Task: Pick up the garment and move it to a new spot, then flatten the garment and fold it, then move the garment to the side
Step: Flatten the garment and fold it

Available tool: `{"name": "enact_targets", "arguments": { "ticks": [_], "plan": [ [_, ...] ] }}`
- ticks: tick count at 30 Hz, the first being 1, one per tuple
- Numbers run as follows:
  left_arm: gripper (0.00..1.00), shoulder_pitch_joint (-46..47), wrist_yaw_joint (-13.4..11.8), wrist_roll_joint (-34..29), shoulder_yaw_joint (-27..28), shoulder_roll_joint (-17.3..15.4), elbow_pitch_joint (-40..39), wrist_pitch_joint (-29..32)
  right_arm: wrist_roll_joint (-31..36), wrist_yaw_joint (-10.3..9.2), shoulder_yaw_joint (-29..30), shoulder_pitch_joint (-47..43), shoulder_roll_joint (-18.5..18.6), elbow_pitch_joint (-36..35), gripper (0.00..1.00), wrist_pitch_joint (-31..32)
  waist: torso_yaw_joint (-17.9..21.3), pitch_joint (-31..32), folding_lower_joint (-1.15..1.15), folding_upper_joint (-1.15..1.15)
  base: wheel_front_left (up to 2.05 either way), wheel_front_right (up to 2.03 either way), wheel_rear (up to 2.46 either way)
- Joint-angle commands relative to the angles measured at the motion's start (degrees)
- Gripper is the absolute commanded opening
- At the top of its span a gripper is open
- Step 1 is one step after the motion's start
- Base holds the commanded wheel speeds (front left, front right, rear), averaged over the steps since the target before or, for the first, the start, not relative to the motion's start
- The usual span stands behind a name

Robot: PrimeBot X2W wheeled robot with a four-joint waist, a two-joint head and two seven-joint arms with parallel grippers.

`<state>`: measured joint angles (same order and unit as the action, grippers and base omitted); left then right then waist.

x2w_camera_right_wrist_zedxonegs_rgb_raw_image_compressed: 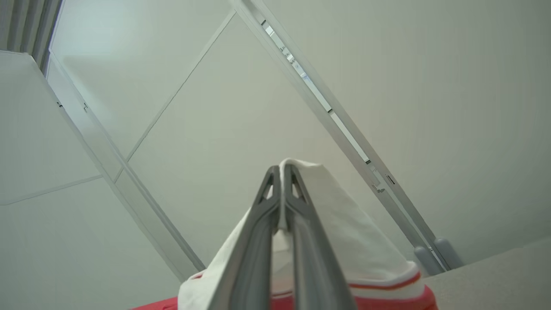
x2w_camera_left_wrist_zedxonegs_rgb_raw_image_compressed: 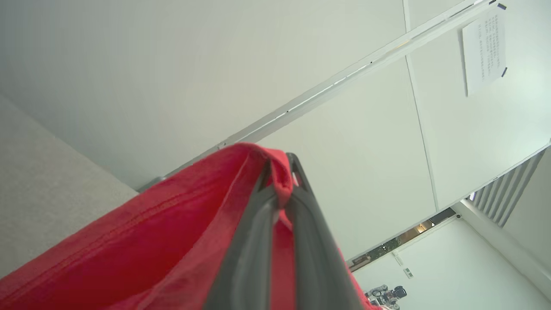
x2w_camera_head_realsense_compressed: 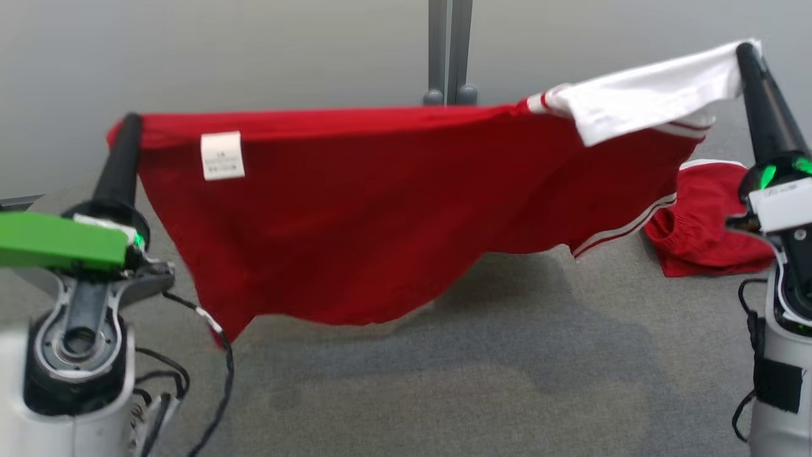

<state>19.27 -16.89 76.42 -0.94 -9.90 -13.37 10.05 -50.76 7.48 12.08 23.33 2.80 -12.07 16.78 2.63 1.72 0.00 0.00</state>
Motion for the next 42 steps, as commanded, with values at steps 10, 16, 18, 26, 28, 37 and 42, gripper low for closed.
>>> {"name": "enact_targets", "arguments": {
  "ticks": [10, 16, 18, 26, 28, 37, 42],
  "plan": [
    [0.0, 13.45, -7.08, -4.23, -2.93, -7.5, -4.82, 7.03, 2.5, 0.02, 1.3, 11.97, 0.17, -0.96, 0.0, 4.32, 0.7, 0.67, 0.0, 0.0, 0.0, 0.0, 0.0],
    [0.0, 15.77, -8.38, -4.97, -4.01, -8.66, -6.83, 8.45, 1.6, 0.02, 1.49, 14.83, 0.16, -1.63, 0.0, 6.15, 0.57, 1.0, 0.0, 0.0, 0.0, 0.0, 0.0],
    [0.0, 16.12, -8.75, -4.96, -4.0, -8.87, -7.39, 8.89, 1.58, 0.02, 1.6, 15.18, 0.15, -2.16, 0.0, 6.87, 0.45, 1.07, 0.0, 0.0, 0.0, 0.0, 0.0],
    [0.0, 17.1, -9.79, -6.31, -5.36, -10.49, -7.35, 10.48, 3.72, 0.02, 1.39, 15.97, 0.15, -1.38, 0.0, 9.6, -0.26, 0.39, 0.0, 0.0, 0.0, 0.0, 0.0],
    [0.0, 17.34, -9.94, -6.7, -5.73, -10.87, -6.62, 10.93, 4.45, 0.02, 1.08, 16.2, 0.16, -0.4, 0.0, 10.14, -0.46, -0.23, 0.0, 0.0, 0.0, 0.0, 0.0],
    [0.0, 27.01, -9.36, -10.76, -8.69, -14.75, 2.35, 13.22, 7.49, 0.02, -1.45, 27.72, 0.16, 12.77, 0.0, 9.67, -0.96, -9.8, 0.0, 0.0, 0.0, 0.0, 0.0],
    [0.0, 39.2, -7.07, -16.69, -12.21, -18.61, 13.91, 13.8, 13.68, 0.02, -3.87, 42.26, 0.16, 27.99, 0.0, 4.07, 0.24, -17.6, 0.0, 0.0, 0.0, 0.0, 0.0]
  ]
}}
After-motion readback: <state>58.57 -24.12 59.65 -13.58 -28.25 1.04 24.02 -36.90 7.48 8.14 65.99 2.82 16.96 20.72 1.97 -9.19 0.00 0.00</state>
